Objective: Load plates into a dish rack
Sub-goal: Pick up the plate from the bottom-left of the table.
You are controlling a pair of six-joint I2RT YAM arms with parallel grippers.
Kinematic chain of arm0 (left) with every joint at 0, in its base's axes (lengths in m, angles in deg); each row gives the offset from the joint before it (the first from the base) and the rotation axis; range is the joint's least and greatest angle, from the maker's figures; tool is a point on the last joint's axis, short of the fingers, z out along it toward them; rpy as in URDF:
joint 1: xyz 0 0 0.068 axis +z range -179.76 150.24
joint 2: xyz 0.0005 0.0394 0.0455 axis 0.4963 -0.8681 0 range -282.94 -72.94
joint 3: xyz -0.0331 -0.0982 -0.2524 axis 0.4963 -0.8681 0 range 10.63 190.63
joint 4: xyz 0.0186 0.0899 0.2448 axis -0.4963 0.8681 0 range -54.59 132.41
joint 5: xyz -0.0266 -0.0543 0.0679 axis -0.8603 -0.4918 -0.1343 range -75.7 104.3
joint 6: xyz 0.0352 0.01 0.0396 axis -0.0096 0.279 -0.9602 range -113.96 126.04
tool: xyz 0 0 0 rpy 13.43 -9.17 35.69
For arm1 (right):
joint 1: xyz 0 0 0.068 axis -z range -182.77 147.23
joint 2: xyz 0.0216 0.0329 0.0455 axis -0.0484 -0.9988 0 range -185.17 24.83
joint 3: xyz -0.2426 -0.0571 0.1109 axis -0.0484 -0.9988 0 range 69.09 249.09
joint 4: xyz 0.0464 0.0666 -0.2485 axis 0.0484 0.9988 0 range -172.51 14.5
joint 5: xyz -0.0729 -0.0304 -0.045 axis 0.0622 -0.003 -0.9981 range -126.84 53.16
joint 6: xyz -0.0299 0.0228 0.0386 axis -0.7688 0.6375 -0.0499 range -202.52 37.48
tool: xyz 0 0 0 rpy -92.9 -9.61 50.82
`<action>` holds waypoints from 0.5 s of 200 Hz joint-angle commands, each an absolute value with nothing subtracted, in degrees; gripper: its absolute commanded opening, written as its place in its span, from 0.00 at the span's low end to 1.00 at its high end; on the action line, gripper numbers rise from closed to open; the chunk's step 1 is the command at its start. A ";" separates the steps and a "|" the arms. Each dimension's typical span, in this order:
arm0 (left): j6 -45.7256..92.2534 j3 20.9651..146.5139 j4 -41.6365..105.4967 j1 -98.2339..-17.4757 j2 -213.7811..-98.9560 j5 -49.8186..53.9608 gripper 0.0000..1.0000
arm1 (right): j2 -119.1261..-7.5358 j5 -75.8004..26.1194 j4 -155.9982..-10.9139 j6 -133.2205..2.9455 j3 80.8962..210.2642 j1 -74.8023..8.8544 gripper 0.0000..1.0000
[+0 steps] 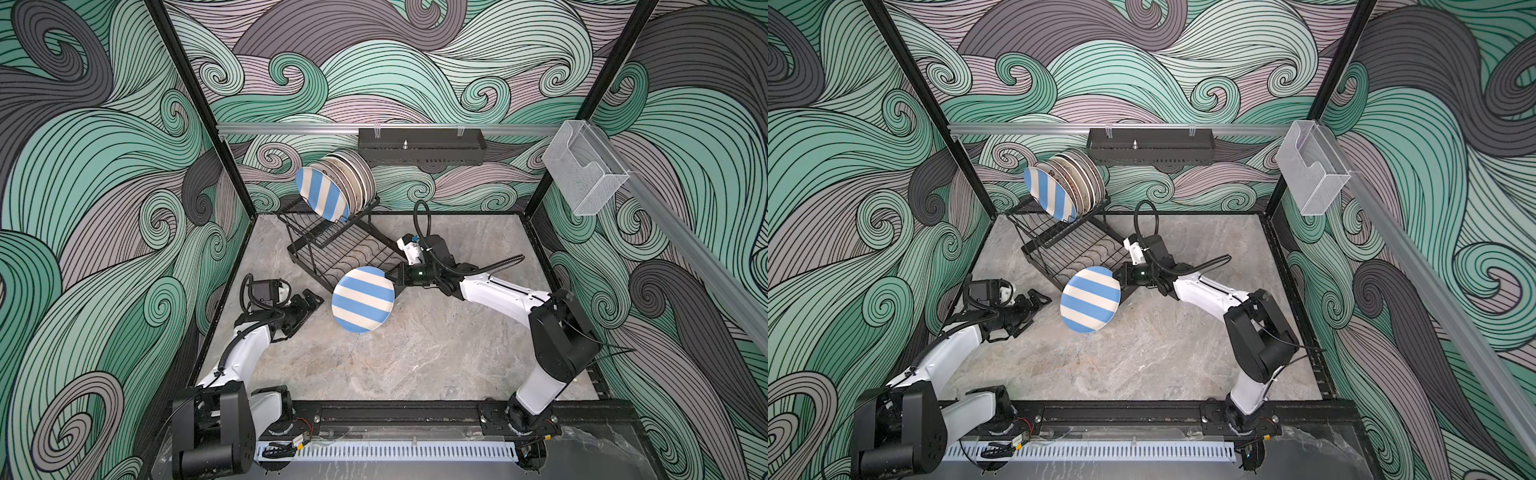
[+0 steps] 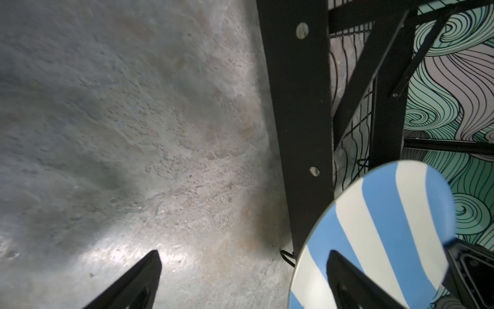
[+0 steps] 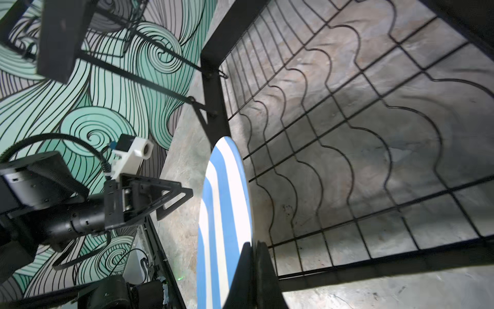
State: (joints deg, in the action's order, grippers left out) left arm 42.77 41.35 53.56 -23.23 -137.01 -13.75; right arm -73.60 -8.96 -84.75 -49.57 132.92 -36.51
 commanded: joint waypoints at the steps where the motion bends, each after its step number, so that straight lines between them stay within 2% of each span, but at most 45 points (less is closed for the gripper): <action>1: 44.44 41.26 49.66 -25.53 -135.28 -15.94 0.99 | -74.45 -6.83 -91.63 -46.17 131.14 -34.63 0.00; 50: 46.65 42.01 45.81 -32.58 -135.57 -14.67 0.99 | -74.61 -5.57 -96.31 -44.33 126.76 -33.07 0.00; 100: 45.09 46.74 45.96 -39.08 -140.88 -12.23 0.99 | -74.70 -4.02 -101.92 -42.63 121.54 -33.01 0.00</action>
State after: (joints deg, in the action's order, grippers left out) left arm 45.66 43.08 47.14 -36.80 -138.87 -14.15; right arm -73.97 -5.73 -97.16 -43.74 123.31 -33.27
